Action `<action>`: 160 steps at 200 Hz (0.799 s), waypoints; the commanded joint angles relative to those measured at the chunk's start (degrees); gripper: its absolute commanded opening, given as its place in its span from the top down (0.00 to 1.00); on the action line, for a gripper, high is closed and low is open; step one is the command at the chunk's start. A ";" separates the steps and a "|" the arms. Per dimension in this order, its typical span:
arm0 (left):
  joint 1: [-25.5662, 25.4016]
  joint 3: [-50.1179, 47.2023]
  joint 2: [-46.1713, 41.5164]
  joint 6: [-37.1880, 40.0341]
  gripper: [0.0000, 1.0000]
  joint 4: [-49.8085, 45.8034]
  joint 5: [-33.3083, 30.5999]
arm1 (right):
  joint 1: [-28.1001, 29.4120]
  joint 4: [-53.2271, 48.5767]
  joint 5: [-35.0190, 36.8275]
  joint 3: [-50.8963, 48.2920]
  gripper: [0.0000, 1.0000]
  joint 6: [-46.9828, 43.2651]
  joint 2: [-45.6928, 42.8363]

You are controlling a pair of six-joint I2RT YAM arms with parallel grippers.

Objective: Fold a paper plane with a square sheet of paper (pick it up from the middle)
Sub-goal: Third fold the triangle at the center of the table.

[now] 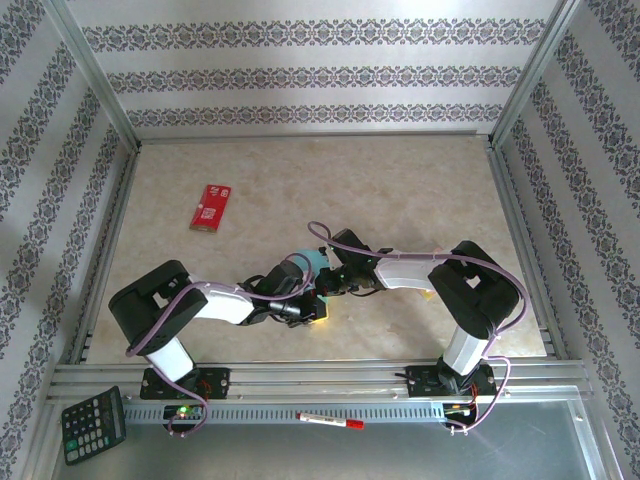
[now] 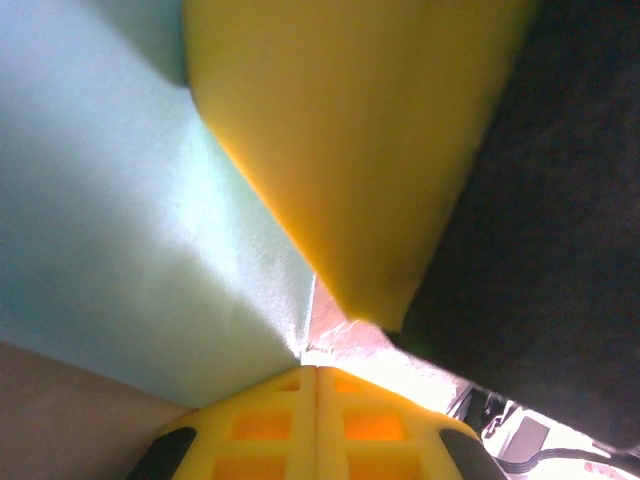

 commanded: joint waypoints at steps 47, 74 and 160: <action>-1.14 2.06 -1.86 1.52 1.00 -6.09 -0.93 | -0.15 -6.16 4.30 -3.09 1.00 0.42 3.05; -1.67 3.42 1.73 1.61 1.00 -6.26 0.45 | -0.15 -6.23 4.29 -3.35 1.00 0.43 2.89; 3.77 0.23 -8.51 2.45 1.00 -7.71 -0.33 | -0.16 -5.98 4.11 -3.84 1.00 0.46 2.92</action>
